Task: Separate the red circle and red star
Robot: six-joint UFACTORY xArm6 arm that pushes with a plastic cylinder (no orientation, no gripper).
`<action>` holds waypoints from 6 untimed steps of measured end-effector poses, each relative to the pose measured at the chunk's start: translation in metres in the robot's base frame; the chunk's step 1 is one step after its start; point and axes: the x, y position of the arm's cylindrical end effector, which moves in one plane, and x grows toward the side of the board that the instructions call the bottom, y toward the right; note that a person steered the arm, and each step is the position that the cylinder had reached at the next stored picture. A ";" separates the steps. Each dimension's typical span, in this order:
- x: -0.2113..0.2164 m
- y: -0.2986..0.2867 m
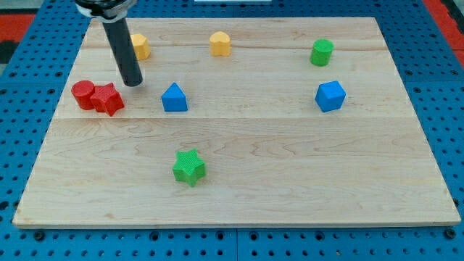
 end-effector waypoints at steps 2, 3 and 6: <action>0.004 -0.042; 0.009 -0.047; 0.012 -0.120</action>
